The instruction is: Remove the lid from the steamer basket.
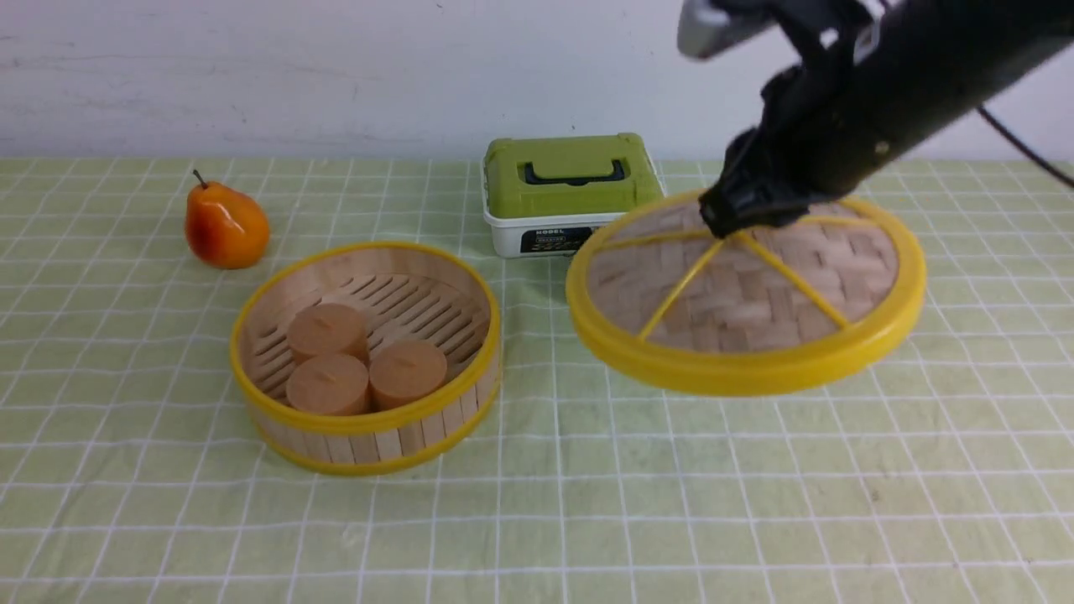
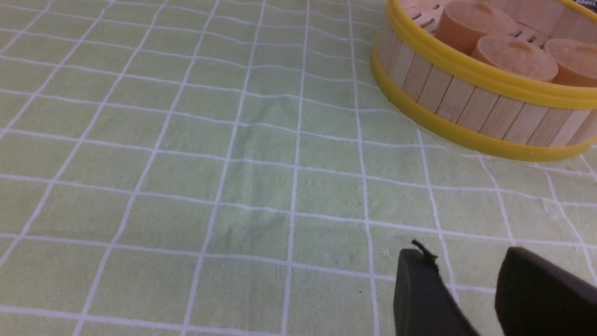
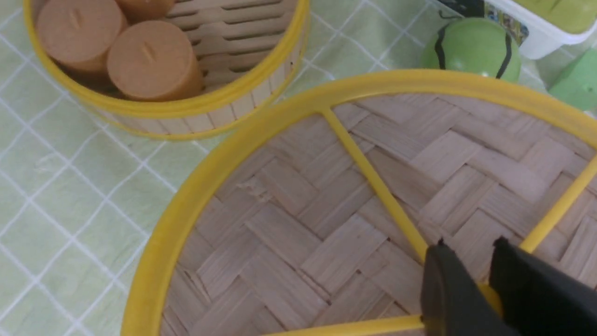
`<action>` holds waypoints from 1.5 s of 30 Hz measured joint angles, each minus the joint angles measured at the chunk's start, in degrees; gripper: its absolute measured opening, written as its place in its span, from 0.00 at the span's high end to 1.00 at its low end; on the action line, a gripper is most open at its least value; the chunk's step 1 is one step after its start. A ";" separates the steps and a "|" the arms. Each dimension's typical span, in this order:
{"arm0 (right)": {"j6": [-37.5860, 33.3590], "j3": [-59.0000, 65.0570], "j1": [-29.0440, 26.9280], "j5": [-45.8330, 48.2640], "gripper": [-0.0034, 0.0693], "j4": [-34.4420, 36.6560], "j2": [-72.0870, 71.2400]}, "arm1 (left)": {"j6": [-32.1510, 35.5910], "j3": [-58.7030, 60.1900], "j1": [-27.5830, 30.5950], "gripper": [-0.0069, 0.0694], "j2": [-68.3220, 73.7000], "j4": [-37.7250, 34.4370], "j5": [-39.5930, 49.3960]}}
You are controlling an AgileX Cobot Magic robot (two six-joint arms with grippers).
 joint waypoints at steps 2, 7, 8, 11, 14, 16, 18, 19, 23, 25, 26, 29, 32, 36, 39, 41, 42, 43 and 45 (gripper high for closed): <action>0.00 7.21 0.00 -10.28 0.84 0.54 0.07 | 0.00 0.00 0.00 0.60 0.00 0.00 0.00; 0.26 15.94 -0.26 -25.83 0.84 2.25 3.03 | 0.00 0.00 0.00 0.60 0.00 0.00 0.00; 0.49 16.50 -0.40 -27.48 0.84 2.96 4.08 | 0.00 0.00 0.00 0.60 0.00 0.00 0.00; 0.57 16.88 -0.53 -31.58 0.84 4.85 7.72 | 0.00 0.00 0.00 0.60 0.00 0.00 0.00; 0.63 16.88 -0.53 -32.97 0.80 5.85 10.25 | 0.00 0.00 0.00 0.60 0.00 0.00 0.00; 0.62 16.88 -0.53 -33.64 0.74 6.46 11.59 | 0.00 0.00 0.00 0.60 0.00 0.00 0.00; 0.74 16.88 -0.53 -34.25 0.63 7.09 12.54 | 0.00 0.00 0.00 0.60 0.00 0.00 0.00; 0.74 16.88 -0.53 -34.31 0.55 7.55 12.76 | 0.00 0.00 0.00 0.60 0.00 0.00 0.00; 0.74 16.88 -0.53 -33.43 0.32 8.61 11.60 | 0.00 0.00 0.00 0.60 0.00 0.00 0.00; 0.74 16.94 -0.53 -31.31 0.24 8.61 8.69 | 0.00 0.00 0.00 0.60 0.00 0.00 0.00; 0.74 16.94 -0.53 -31.04 0.24 8.56 7.85 | 0.00 0.00 0.00 0.60 0.00 0.00 0.00; 0.74 16.94 -0.53 -26.74 0.26 7.25 -1.07 | 0.00 0.00 0.00 0.60 0.00 0.00 0.00; 0.74 16.94 -0.53 -22.70 0.44 4.83 -11.37 | 0.00 0.00 0.00 0.60 0.00 0.00 0.00; 0.74 18.26 -0.53 -17.66 0.74 2.71 -21.09 | 0.00 0.00 0.00 0.60 0.00 0.00 0.00; 1.36 23.09 -0.53 -16.00 0.93 2.26 -28.17 | 0.00 0.00 0.00 0.60 0.00 0.00 0.00; 2.02 26.45 -0.53 -15.68 0.97 1.97 -32.79 | 0.00 0.00 0.00 0.60 0.00 0.00 0.00; 2.08 29.40 -0.53 -15.36 0.98 1.88 -35.86 | 0.00 0.00 0.00 0.60 0.00 0.00 0.00; 2.08 29.40 -0.53 -15.36 0.98 1.88 -36.38 | 0.00 0.00 0.00 0.60 0.00 0.00 0.00; 2.19 33.98 -0.53 -14.78 0.98 1.88 -42.04 | 0.00 0.00 0.00 0.60 0.00 0.00 0.00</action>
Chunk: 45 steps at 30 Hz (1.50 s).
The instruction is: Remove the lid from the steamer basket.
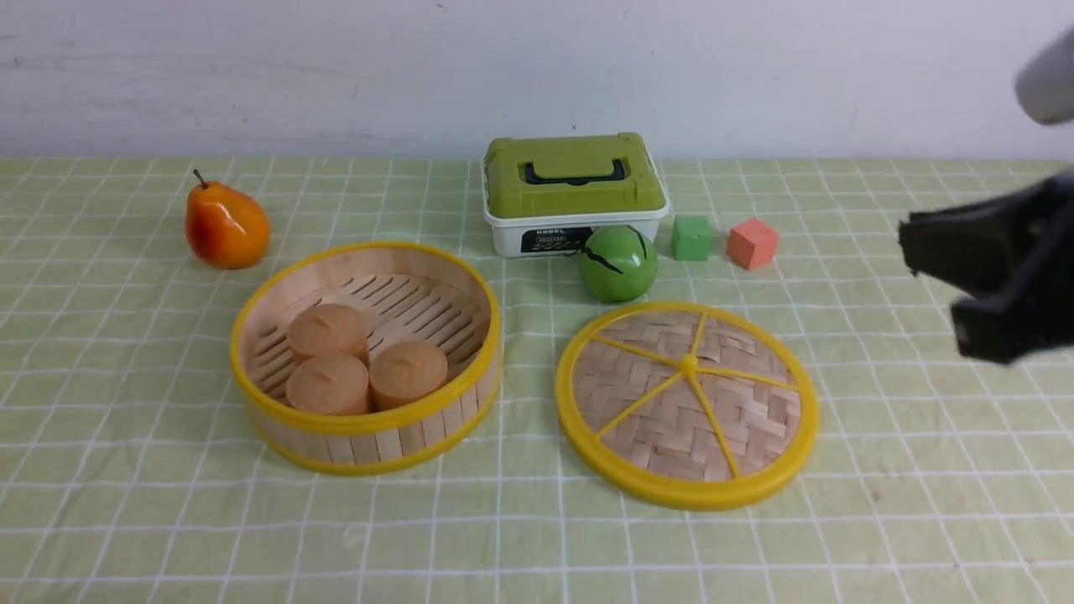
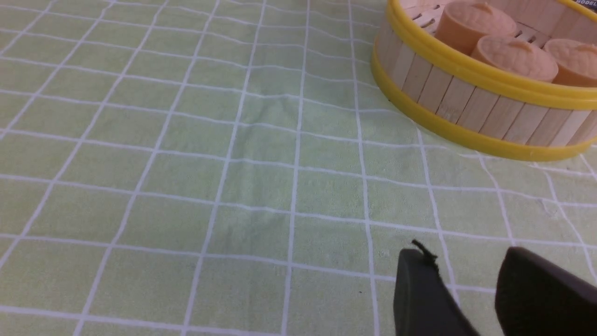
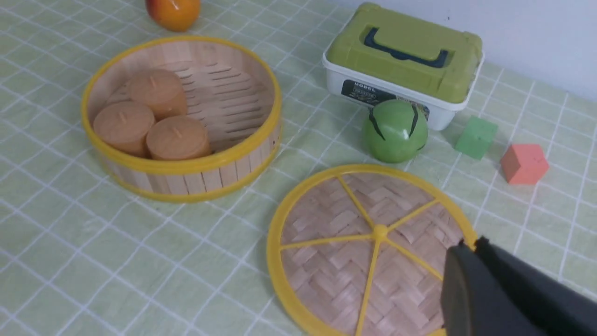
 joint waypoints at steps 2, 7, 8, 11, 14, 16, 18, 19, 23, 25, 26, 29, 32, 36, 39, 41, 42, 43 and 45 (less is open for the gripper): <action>0.05 2.56 0.00 0.29 0.98 0.00 -3.86 | 0.00 0.00 0.00 0.60 0.00 0.00 0.00; 0.05 7.27 0.00 0.47 0.98 -0.47 -14.35 | 0.00 0.00 0.00 0.60 0.00 0.00 0.00; 0.05 7.34 0.00 0.72 0.98 -0.78 -15.72 | 0.00 0.00 0.00 0.60 0.00 0.00 0.00; 0.05 7.34 0.00 1.76 0.97 -1.69 -18.89 | 0.00 0.00 0.00 0.60 0.00 0.00 0.00; 0.05 7.34 0.00 2.60 0.97 -1.70 -20.47 | 0.00 0.00 0.00 0.60 0.00 0.00 0.00; 0.05 7.34 0.00 3.16 0.97 -1.75 -21.04 | 0.00 0.00 0.00 0.60 0.00 0.00 0.00; 0.05 7.34 0.00 4.66 0.96 -2.47 -21.09 | 0.00 0.00 0.00 0.60 0.00 0.00 0.00; 0.05 7.41 0.00 5.50 0.96 -3.06 -21.09 | 0.00 0.00 0.00 0.60 0.00 0.00 0.00; 0.05 7.71 0.00 5.14 0.95 -4.50 -21.66 | 0.00 0.00 0.00 0.60 0.00 0.00 0.00; 0.05 8.97 0.00 1.94 0.95 -5.21 -23.20 | 0.00 0.00 0.00 0.60 0.00 0.00 0.00; 0.05 8.97 0.00 1.94 0.95 -5.21 -23.42 | 0.00 0.00 0.00 0.60 0.00 0.00 0.00; 0.05 14.93 0.00 -6.32 0.94 -6.42 -27.51 | 0.00 0.00 0.00 0.60 0.00 0.00 0.00; 0.05 25.83 -0.04 -17.58 0.94 -5.51 -31.53 | 0.00 0.00 0.00 0.60 0.00 0.00 0.00; 0.89 38.52 -3.71 -24.21 0.93 -4.44 -36.52 | 0.00 0.00 0.00 0.60 0.00 0.00 0.00; 5.05 45.18 -9.76 -24.91 0.93 -6.66 -41.08 | 0.00 0.00 0.00 0.60 0.00 0.00 0.00; 10.46 48.56 -13.95 -24.99 0.92 -10.11 -44.98 | 0.00 0.00 0.00 0.60 0.00 0.00 0.00; 12.62 49.94 -15.72 -24.85 0.92 -11.51 -46.53 | 0.00 0.00 0.00 0.60 0.00 0.00 0.00; 14.74 51.15 -17.24 -24.61 0.92 -13.23 -48.36 | 0.00 0.00 0.00 0.60 0.00 0.00 0.00; 18.23 52.26 -18.68 -23.91 0.92 -15.07 -50.25 | 0.00 0.00 0.00 0.60 0.00 0.00 0.00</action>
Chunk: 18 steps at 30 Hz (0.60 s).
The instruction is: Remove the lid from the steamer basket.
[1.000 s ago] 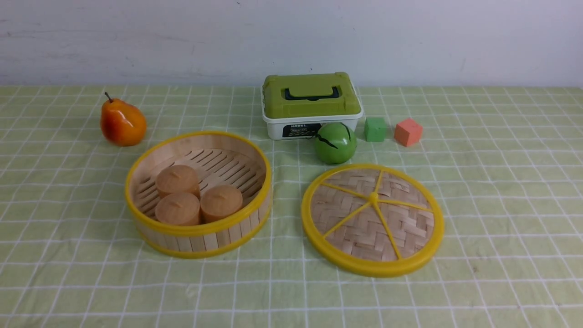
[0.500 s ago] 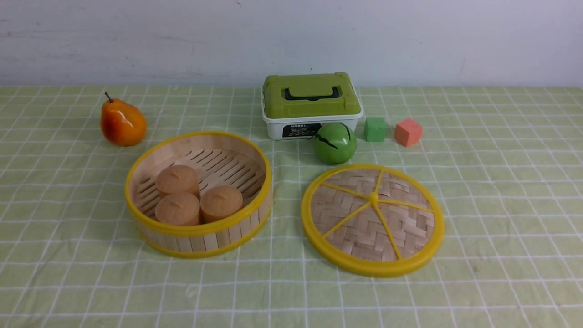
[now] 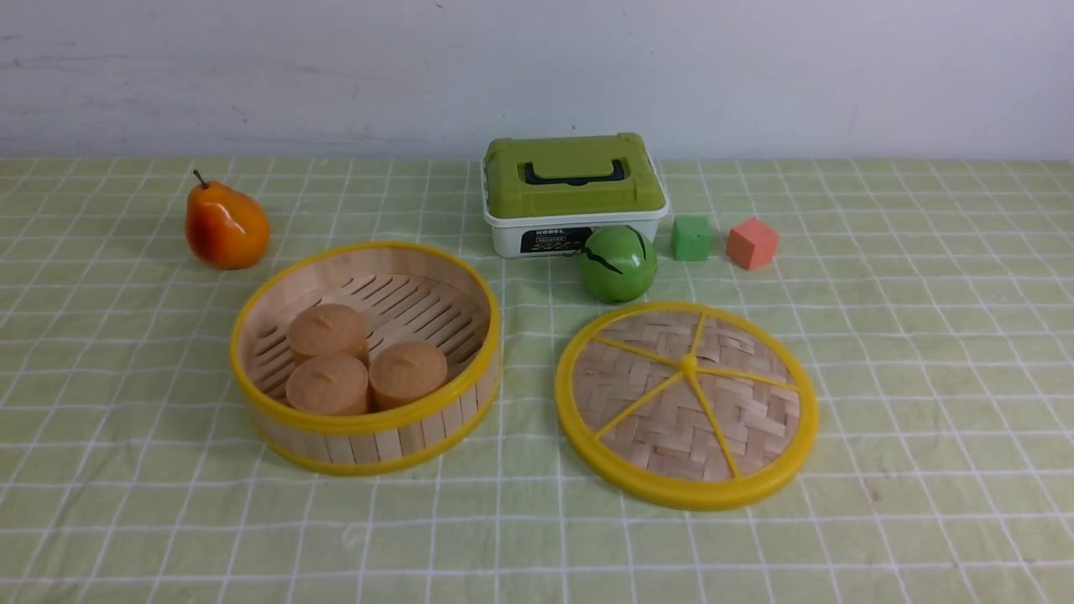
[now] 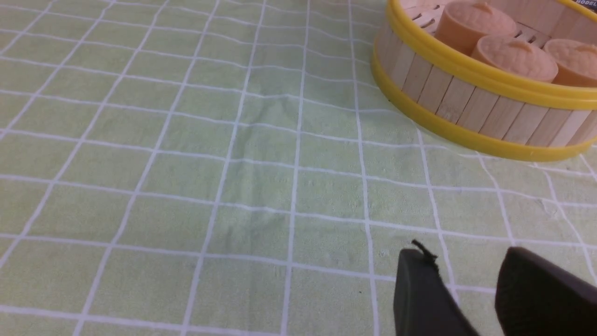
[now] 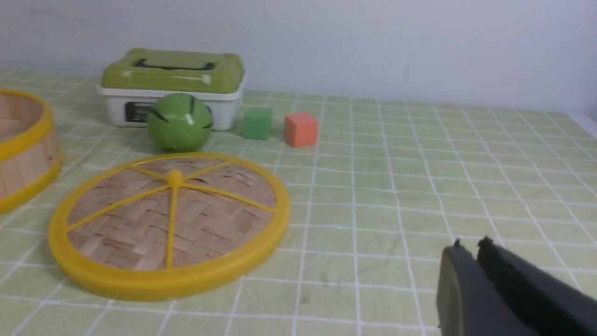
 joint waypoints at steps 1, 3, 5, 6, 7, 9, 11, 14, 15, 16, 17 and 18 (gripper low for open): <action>3.23 1.22 -1.17 1.52 0.92 -1.42 -1.79 | 0.00 0.00 0.00 0.60 0.00 0.00 0.00; 7.56 1.90 -2.10 3.66 0.92 -4.04 -3.08 | 0.00 0.00 0.00 0.60 0.00 0.00 0.00; 9.41 1.90 -2.35 5.22 0.91 -5.12 -3.32 | 0.00 0.00 0.00 0.60 0.00 0.00 0.00; 10.53 1.90 -2.49 6.20 0.91 -5.94 -3.35 | 0.00 0.00 0.00 0.60 0.00 0.00 0.00; 12.11 1.90 -2.56 8.13 0.91 -6.45 -3.35 | 0.00 0.00 0.00 0.60 0.00 0.00 0.00; 13.69 1.90 -2.54 10.37 0.90 -6.91 -3.35 | 0.00 0.00 0.00 0.60 0.00 0.00 0.00; 14.47 1.90 -2.54 12.28 0.90 -6.97 -3.35 | 0.00 0.00 0.00 0.60 0.00 0.00 0.00; 14.61 1.66 -2.54 14.34 0.89 -6.75 -3.35 | 0.00 0.00 0.00 0.60 0.00 0.00 0.00; 14.61 1.68 -2.54 14.46 0.89 -6.75 -3.35 | 0.00 0.00 0.00 0.60 0.00 0.00 0.00; 14.61 1.57 -2.54 15.02 0.89 -6.50 -3.35 | 0.00 0.00 0.00 0.60 0.00 0.00 0.00; 14.55 1.49 -2.54 15.30 0.89 -6.35 -3.35 | 0.00 0.00 0.00 0.60 0.00 0.00 0.00; 14.26 1.47 -2.56 15.45 0.89 -6.33 -3.35 | 0.00 0.00 0.00 0.60 0.00 0.00 0.00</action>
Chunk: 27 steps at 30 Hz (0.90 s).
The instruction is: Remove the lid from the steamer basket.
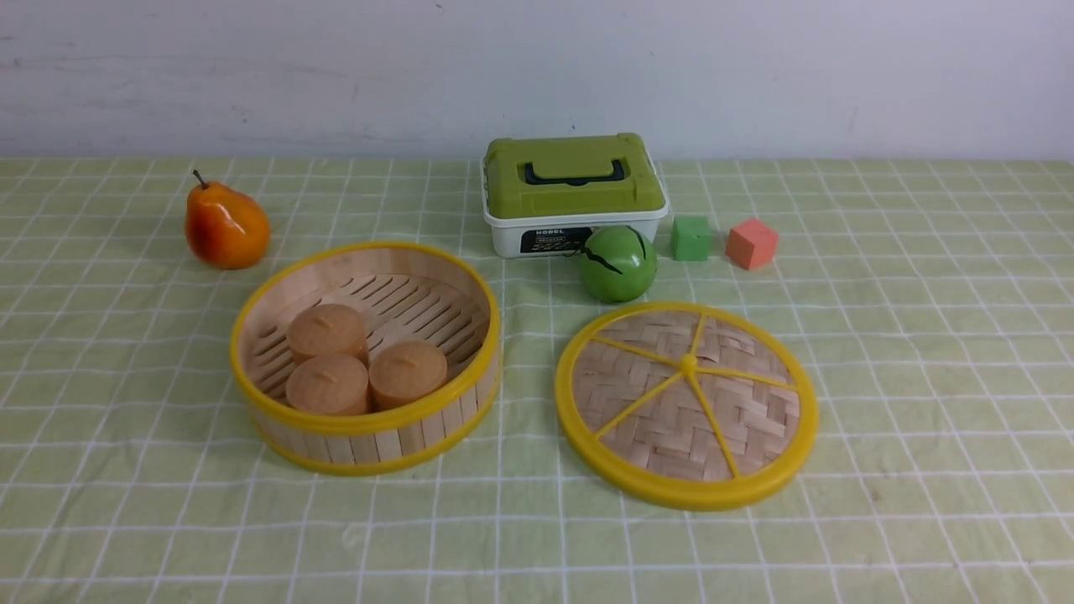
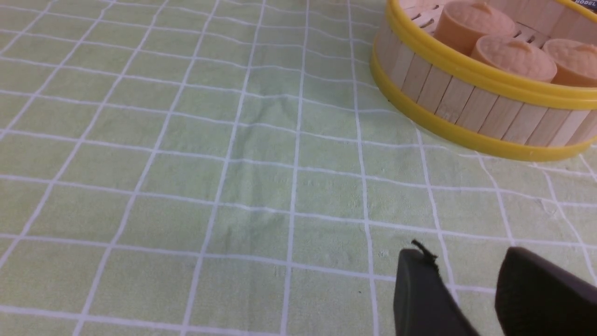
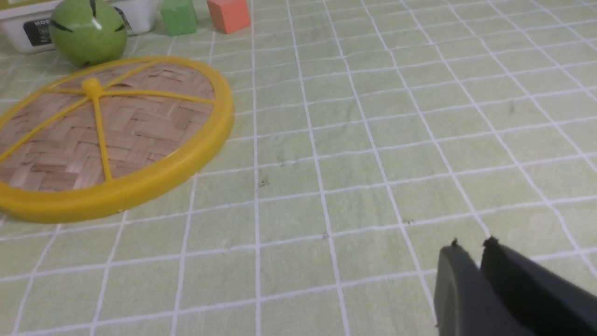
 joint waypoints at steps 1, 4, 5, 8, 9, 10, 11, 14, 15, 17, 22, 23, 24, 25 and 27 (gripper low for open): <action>-0.11 -0.04 0.00 0.07 0.89 0.05 0.00 | 0.00 0.00 0.00 0.60 0.00 0.00 0.00; -0.26 -0.04 -1.28 0.19 0.88 0.18 0.00 | 0.00 0.00 0.00 0.60 0.00 0.00 0.00; -0.41 -0.04 -2.32 0.19 0.88 0.18 0.00 | 0.00 0.00 0.00 0.60 0.00 0.00 0.00; -1.38 -0.04 -4.18 0.19 0.87 0.18 0.00 | 0.00 0.00 0.00 0.60 0.00 0.00 0.00; -1.59 -0.04 -4.27 0.19 0.87 0.24 0.00 | 0.00 0.00 0.00 0.60 0.00 0.00 0.00; -1.64 -0.04 -4.27 0.19 0.87 0.23 0.00 | 0.00 0.00 0.00 0.60 0.00 0.00 0.00; -1.71 -0.04 -4.09 0.19 0.87 0.25 0.00 | 0.00 0.00 0.00 0.60 0.00 0.00 0.00; -1.75 -0.04 -2.73 0.19 0.86 0.38 0.00 | 0.00 0.00 0.00 0.60 0.00 0.00 0.00; -1.75 -0.04 -2.19 0.19 0.86 0.38 0.00 | 0.00 0.00 0.00 0.60 0.00 0.00 0.00; -1.75 -0.04 -1.14 0.19 0.86 0.38 0.00 | 0.00 0.00 0.00 0.60 0.00 0.00 0.00; -1.75 -0.04 -0.52 0.19 0.86 0.39 0.00 | 0.00 0.00 0.00 0.60 0.00 0.00 0.00; -1.75 -0.04 -0.52 0.19 0.85 0.39 0.00 | 0.00 0.00 0.00 0.60 0.00 0.00 0.00; -1.75 -0.04 -0.52 0.19 0.85 0.39 0.00 | 0.00 0.00 0.00 0.60 0.00 0.00 0.00; -1.75 -0.04 -0.52 0.19 0.85 0.39 0.00 | 0.00 0.00 0.00 0.60 0.00 0.00 0.00; -1.75 -0.04 -0.52 0.19 0.85 0.39 0.00 | 0.00 0.00 0.00 0.60 0.00 0.00 0.00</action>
